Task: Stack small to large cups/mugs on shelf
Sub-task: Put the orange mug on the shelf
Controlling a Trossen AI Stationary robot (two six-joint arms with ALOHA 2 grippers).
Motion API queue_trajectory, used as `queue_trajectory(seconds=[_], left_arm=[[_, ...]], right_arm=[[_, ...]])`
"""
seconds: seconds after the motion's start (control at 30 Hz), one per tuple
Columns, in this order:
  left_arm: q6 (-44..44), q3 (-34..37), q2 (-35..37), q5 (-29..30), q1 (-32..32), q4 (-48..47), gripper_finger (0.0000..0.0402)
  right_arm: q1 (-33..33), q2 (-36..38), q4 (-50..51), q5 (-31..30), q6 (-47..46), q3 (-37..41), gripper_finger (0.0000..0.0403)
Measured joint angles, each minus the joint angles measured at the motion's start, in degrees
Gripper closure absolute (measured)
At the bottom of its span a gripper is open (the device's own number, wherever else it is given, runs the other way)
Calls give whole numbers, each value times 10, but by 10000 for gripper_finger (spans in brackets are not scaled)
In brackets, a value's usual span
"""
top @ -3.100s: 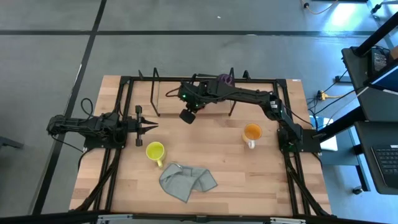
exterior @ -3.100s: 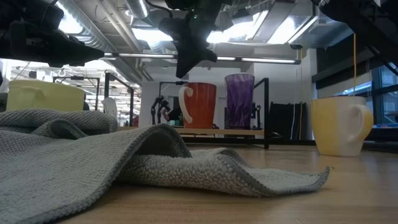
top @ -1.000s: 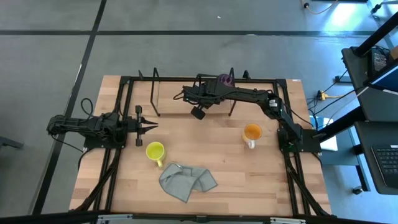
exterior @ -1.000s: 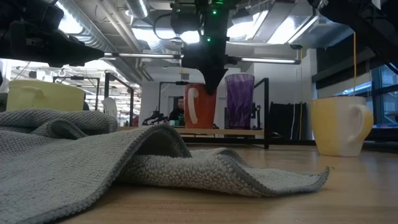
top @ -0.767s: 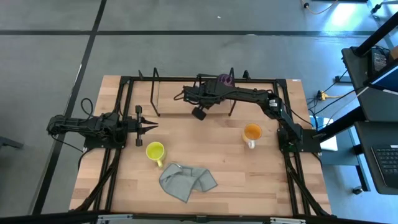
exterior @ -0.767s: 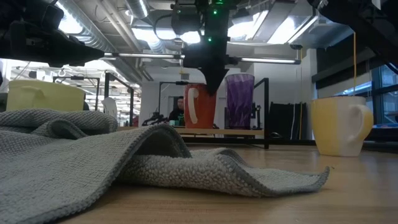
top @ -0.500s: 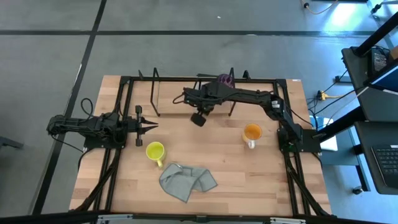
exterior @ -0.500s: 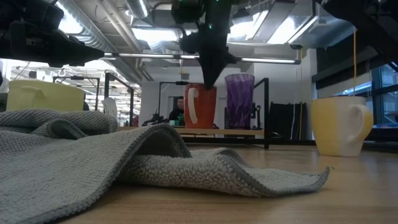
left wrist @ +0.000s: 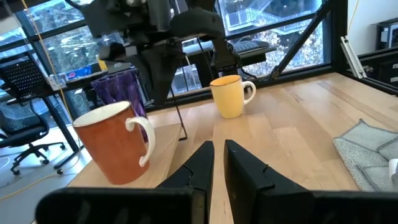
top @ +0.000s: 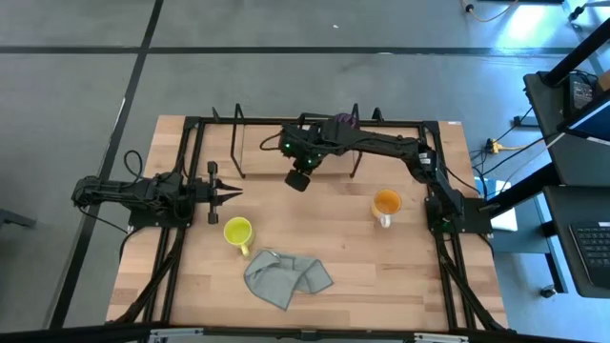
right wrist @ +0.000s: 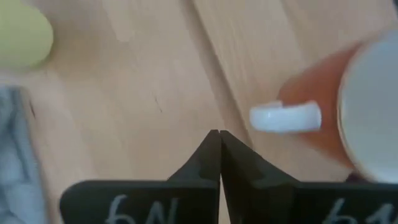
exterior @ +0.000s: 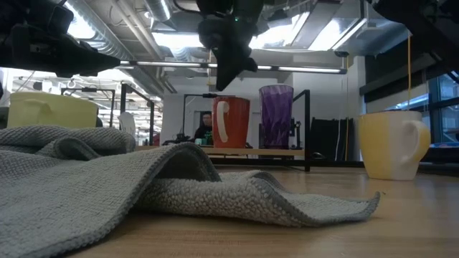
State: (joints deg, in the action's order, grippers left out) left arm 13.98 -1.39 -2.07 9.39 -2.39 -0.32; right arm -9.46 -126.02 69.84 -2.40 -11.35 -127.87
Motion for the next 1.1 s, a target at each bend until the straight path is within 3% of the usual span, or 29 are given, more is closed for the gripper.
queue_trajectory(seconds=[0.1,0.3,1.1], left_arm=[[0,0,0,0,0,0,369],[0,0,0,0,0,0,369],[0,0,0,0,0,0,369]], right_arm=[[2,0,-13,-22,59,0,398],[-14,0,-72,-12,99,0,398],[-60,-1,-100,-4,153,45,398]])
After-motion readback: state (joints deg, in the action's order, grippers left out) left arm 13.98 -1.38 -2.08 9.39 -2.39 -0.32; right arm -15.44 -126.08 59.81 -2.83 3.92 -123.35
